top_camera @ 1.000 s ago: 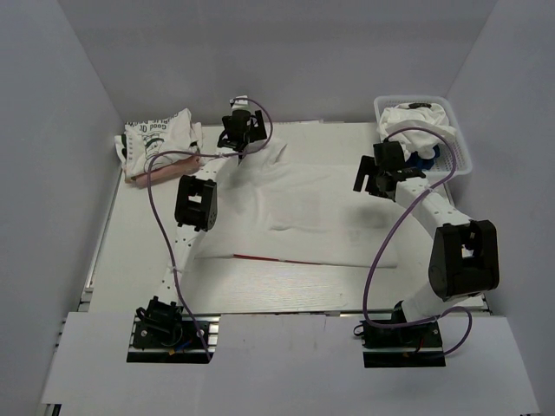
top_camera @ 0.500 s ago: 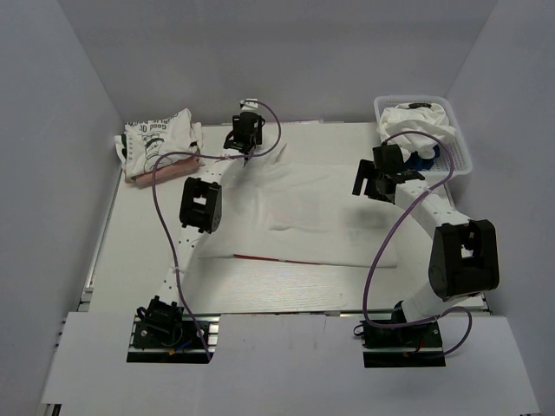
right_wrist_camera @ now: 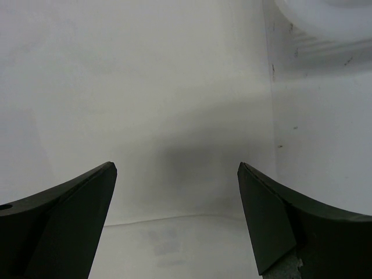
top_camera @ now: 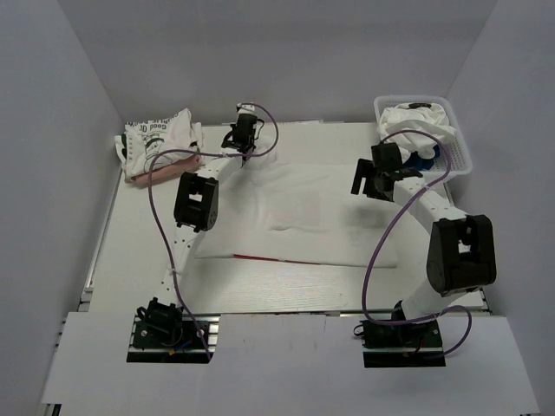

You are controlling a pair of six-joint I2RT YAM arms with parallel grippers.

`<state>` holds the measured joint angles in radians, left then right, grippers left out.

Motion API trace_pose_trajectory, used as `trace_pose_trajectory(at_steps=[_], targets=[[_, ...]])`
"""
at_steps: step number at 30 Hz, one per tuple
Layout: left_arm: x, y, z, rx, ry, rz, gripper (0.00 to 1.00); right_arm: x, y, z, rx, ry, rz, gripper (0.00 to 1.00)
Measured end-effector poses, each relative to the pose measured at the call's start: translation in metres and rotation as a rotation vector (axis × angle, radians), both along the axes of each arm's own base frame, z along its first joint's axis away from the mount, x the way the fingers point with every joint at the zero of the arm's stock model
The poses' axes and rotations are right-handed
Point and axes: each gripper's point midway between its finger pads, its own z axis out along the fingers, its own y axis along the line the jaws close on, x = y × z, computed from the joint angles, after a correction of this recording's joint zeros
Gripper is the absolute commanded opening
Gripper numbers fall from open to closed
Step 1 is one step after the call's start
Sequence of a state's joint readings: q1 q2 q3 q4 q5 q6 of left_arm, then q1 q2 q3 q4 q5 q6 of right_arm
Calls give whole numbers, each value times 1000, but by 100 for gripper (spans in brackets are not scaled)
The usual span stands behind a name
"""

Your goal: Fold and stack the t-shirts

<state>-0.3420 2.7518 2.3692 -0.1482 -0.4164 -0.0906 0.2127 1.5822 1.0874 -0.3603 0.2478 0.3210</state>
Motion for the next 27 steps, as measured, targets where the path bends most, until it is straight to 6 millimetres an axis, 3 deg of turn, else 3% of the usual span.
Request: trace_pose_trajectory(at_steps=[5,9,14,19,27], targets=[[-27,27,2,19,59,63,0,26,11,4,4,-10,19,90],[-44,41,16,4,57,91,0,52,19,14,0,-37,15,90],[-51,42,62,-42,-31,89,0,88,26,16,-10,-51,-55,90],[-67,43,98,-85,-108,67,0,117,27,0,-17,-15,-133,90],[-81,38,90,-93,-99,37,0,143,25,-26,-14,34,-238,90]])
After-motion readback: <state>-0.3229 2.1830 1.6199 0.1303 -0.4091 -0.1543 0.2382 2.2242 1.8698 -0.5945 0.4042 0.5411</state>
